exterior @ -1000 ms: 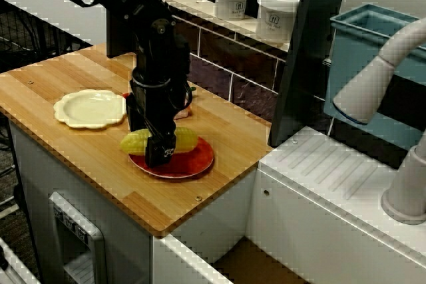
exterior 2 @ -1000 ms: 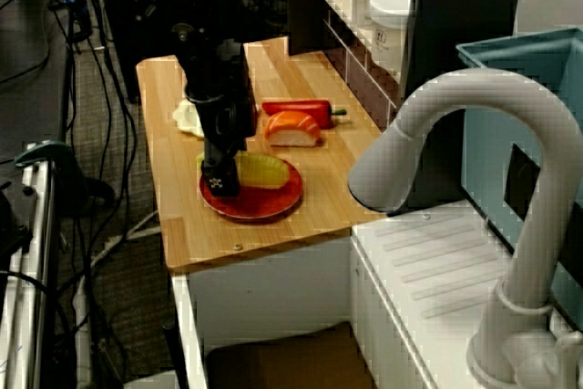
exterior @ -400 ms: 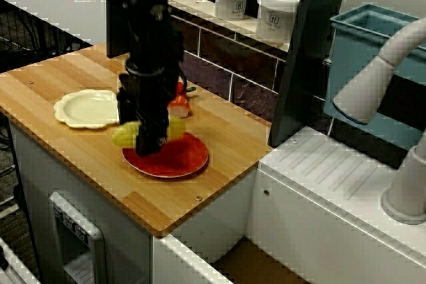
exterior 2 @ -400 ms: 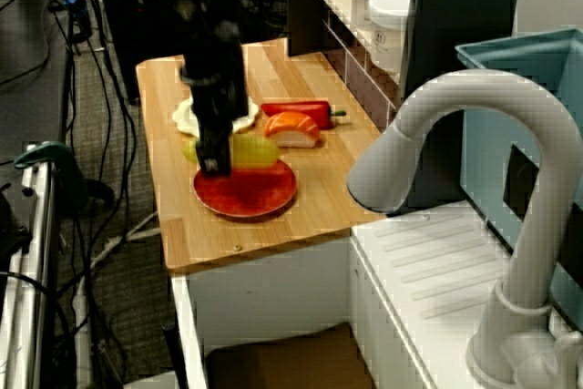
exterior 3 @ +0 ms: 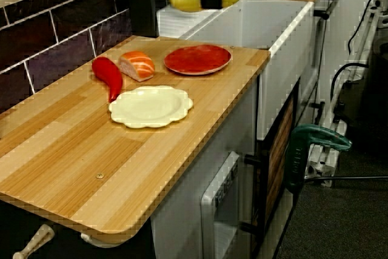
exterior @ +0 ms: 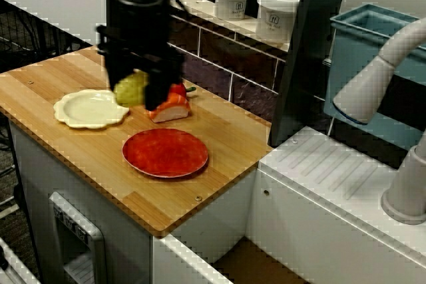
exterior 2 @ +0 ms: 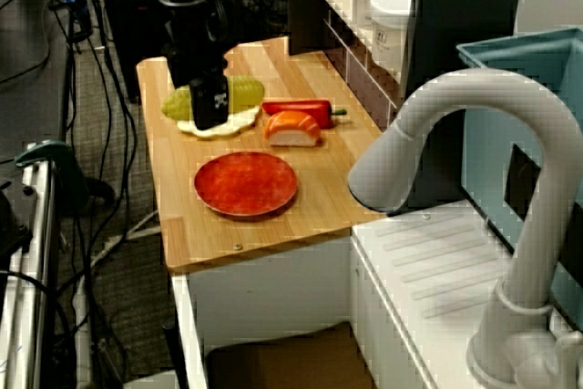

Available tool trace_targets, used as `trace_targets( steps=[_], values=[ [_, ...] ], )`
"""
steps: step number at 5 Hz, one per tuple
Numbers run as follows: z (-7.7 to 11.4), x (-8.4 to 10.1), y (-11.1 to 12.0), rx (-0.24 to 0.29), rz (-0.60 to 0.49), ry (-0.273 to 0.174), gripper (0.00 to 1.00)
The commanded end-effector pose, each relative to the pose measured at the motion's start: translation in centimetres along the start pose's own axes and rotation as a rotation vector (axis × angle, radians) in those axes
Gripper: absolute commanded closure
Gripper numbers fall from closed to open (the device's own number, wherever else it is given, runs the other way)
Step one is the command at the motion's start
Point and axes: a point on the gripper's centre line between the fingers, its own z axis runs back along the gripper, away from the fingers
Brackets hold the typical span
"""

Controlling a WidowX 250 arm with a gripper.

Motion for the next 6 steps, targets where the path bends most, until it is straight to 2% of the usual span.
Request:
trace_targets(
  steps=[1,3,5,6],
  values=[
    [0.2,0.5,9.5,-0.044,0.366,0.055,1.00],
    [0.0,1.1,11.8,-0.035,0.450,0.063,1.00],
    [-1.2,2.2,12.8,-0.019,0.549,0.082,1.00],
    [-2.1,2.5,13.0,-0.013,0.562,0.071,1.00]
  ],
)
